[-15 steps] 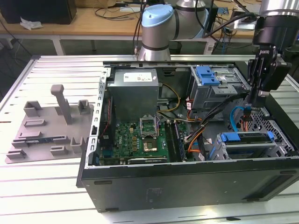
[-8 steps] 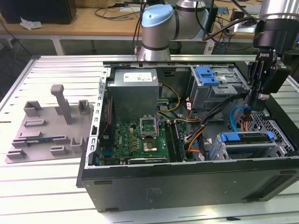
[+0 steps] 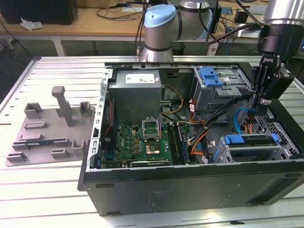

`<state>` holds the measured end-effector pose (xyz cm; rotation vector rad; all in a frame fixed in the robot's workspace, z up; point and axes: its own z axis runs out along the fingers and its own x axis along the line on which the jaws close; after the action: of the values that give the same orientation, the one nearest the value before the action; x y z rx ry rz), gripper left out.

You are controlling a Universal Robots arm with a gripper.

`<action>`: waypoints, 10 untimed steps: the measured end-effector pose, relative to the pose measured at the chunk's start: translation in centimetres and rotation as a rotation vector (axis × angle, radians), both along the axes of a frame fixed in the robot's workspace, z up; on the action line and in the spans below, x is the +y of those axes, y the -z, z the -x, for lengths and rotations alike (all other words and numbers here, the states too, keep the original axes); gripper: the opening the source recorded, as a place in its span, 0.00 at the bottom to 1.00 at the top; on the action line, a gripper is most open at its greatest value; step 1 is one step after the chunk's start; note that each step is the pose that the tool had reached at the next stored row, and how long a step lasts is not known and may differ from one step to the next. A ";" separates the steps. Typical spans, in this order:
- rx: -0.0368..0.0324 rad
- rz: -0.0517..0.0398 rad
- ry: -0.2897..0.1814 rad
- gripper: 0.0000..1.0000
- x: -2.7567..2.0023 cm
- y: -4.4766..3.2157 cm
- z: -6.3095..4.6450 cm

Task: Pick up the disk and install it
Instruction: 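Insert the first disk wire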

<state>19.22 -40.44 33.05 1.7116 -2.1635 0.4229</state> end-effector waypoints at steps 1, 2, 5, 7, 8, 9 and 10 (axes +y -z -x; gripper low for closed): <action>0.0000 0.0122 0.000 0.26 0.00 0.00 0.0; 0.0000 0.0236 0.000 0.26 0.01 0.00 0.0; 0.0000 0.0364 0.000 0.26 0.01 0.00 0.0; 0.0000 0.0417 0.000 0.26 0.01 -0.01 0.0; 0.0000 0.0423 0.000 0.26 0.00 -0.01 0.0; 0.0001 0.0419 0.000 0.26 0.01 0.08 0.1; 0.0000 0.0421 0.000 0.26 0.01 0.23 0.3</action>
<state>18.94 -40.43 32.82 1.6890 -2.1393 0.4651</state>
